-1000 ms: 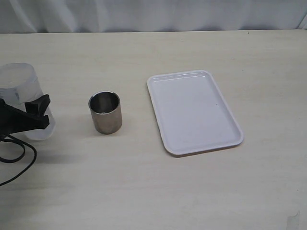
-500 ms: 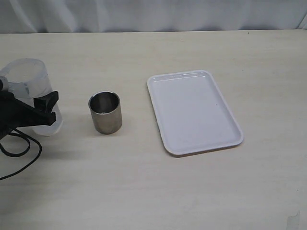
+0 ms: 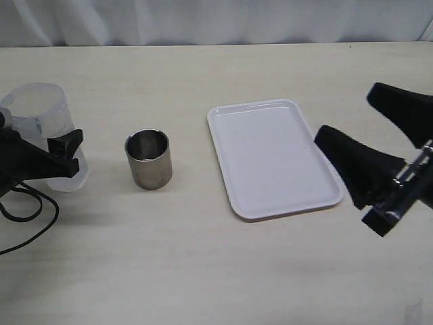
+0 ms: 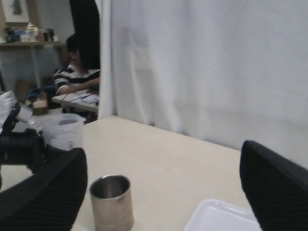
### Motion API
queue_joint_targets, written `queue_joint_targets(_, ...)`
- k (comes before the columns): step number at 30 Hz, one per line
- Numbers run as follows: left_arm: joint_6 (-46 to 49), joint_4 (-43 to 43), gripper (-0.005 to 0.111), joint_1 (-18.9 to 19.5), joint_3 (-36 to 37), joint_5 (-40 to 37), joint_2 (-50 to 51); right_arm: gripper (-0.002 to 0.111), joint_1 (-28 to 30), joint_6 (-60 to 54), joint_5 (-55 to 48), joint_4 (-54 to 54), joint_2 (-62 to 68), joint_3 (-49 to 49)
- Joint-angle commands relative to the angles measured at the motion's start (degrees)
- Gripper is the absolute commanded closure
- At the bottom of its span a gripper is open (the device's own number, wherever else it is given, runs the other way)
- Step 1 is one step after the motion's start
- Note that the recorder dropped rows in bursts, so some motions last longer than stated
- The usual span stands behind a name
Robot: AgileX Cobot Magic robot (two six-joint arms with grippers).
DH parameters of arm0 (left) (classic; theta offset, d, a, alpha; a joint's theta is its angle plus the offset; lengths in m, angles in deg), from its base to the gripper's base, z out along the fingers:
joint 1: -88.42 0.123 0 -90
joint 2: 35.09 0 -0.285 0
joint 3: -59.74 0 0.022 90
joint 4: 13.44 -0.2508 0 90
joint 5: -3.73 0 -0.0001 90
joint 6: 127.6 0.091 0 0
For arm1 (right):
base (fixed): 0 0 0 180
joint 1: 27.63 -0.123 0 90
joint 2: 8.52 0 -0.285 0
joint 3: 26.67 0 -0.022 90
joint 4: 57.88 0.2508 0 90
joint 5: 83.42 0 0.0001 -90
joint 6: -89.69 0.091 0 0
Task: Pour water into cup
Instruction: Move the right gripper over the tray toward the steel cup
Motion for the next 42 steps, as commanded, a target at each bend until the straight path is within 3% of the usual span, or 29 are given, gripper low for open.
queue_joint_targets(1, -0.4, -0.3, 0.107, 0.1, -0.7, 2.4, -0.2, 0.027, 0.2, -0.7, 6.0, -7.0, 13.5, -5.3)
queue_joint_targets(10, -0.4, -0.3, 0.107, 0.1, -0.8, 4.3, -0.2, 0.027, -2.2, -5.2, 14.2, -12.8, 37.5, -17.1)
queue_joint_targets(17, -0.4, -0.3, 0.107, 0.1, -0.8, 4.3, -0.2, 0.022, -12.5, -9.3, 5.4, -12.6, 49.8, -27.5)
queue_joint_targets(22, -0.4, 0.0, 0.107, 0.1, -0.9, 4.3, -0.2, 0.021, -16.9, -9.3, -0.7, -12.2, 55.4, -34.9)
queue_joint_targets(42, -0.4, -1.1, 0.107, 0.1, -4.2, 4.3, -0.2, 0.021, -18.5, -8.4, -1.3, -12.9, 67.1, -45.4)
